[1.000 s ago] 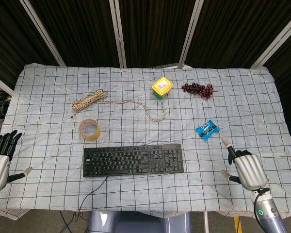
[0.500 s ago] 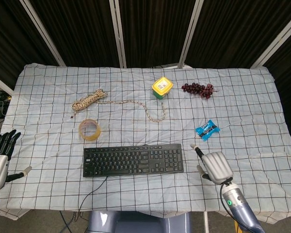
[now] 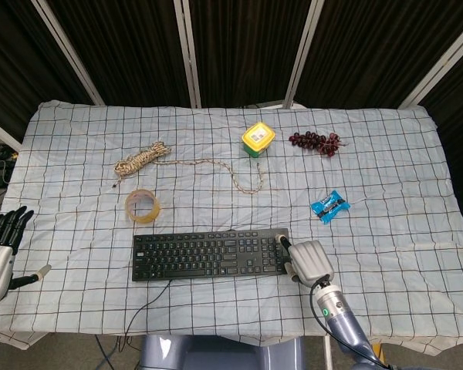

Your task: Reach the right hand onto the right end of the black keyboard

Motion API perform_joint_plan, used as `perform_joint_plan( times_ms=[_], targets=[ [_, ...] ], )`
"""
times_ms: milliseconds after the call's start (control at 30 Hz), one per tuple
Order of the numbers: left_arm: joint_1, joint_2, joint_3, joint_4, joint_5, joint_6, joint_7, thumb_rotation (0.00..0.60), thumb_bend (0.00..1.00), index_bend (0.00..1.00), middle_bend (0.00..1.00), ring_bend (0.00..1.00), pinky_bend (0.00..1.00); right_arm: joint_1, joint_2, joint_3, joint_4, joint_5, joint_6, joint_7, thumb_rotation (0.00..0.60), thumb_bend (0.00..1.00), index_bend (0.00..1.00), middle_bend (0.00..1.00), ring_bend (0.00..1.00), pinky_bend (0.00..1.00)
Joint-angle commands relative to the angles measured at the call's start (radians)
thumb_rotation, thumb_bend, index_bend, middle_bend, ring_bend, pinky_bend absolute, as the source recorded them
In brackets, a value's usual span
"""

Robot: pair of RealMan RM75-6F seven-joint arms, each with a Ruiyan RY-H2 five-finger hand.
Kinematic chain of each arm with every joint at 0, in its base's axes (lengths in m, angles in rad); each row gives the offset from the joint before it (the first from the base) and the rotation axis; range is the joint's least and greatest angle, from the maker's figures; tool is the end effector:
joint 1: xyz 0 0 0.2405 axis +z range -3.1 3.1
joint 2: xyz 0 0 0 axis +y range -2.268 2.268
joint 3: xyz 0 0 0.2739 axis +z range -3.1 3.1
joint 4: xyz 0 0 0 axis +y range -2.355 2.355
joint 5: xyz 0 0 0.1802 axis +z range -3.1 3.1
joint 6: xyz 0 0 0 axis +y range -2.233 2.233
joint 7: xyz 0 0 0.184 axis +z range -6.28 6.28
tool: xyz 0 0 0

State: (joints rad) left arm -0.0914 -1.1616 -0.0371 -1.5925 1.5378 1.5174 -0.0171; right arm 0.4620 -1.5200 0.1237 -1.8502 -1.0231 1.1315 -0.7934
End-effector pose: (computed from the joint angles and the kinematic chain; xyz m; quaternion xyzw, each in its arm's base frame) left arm -0.3072 0.2195 0.1822 -0.5950 -0.3840 -0.4152 0.5711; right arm -0.1893 -0.2894 0.0026 0.7385 -0.4067 0.2856 0.4556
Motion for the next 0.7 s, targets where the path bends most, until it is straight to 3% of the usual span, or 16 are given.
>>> perform_joint_plan(
  times_ms=[33,700],
  targets=[
    [0.000,0.000,0.000,-0.001,0.000,-0.001,0.000,0.600,0.02,0.00,0.00,0.00,0.00,0.015,-0.010,0.000,0.009,0.041,0.005,-0.016,0.600,0.48,0.19,0.91,0.89,0.81],
    [-0.001,0.000,-0.002,-0.004,-0.010,-0.007,0.003,0.600,0.02,0.00,0.00,0.00,0.00,0.057,-0.058,-0.024,0.055,0.112,0.031,-0.003,0.600,0.50,0.22,0.91,0.89,0.82]
  ],
)
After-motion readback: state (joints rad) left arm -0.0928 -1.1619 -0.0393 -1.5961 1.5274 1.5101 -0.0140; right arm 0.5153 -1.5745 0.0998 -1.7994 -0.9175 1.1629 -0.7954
